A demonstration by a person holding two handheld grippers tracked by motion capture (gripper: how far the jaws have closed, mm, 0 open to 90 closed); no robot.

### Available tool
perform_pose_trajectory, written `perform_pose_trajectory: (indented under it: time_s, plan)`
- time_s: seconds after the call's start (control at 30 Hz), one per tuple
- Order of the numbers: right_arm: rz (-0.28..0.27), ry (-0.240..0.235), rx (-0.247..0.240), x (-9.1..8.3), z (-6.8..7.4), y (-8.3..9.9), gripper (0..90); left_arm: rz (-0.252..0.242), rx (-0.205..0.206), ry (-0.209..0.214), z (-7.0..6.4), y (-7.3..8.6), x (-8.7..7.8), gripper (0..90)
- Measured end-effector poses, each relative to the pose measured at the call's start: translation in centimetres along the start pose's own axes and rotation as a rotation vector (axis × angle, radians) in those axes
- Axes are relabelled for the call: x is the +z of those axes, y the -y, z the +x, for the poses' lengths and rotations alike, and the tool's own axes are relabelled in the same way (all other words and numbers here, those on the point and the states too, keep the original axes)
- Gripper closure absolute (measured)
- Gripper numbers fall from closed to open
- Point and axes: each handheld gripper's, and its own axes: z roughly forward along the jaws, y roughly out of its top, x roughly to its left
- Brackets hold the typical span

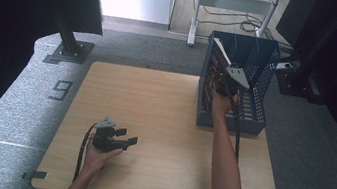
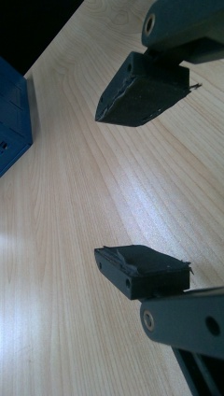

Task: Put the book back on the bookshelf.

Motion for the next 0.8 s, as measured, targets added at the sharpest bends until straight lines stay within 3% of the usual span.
perform_pose_trajectory:
  time_s: [0.37,0.63,0.8]
  plan:
    - [0.056,-0.024,-0.034,-1.8,0.5,0.4,76.9,0.005,0.005,0.007,-0.5,0.0,0.2,29.7]
    - [0.097,-0.057,-0.03,-2.2,0.3,0.3,74.9,0.013,0.011,0.007,-0.7,0.1,0.4,29.7]
    - [0.116,-0.021,-0.072,-2.0,0.4,0.4,80.6,0.009,0.011,0.007,-0.7,0.0,0.3,29.7]
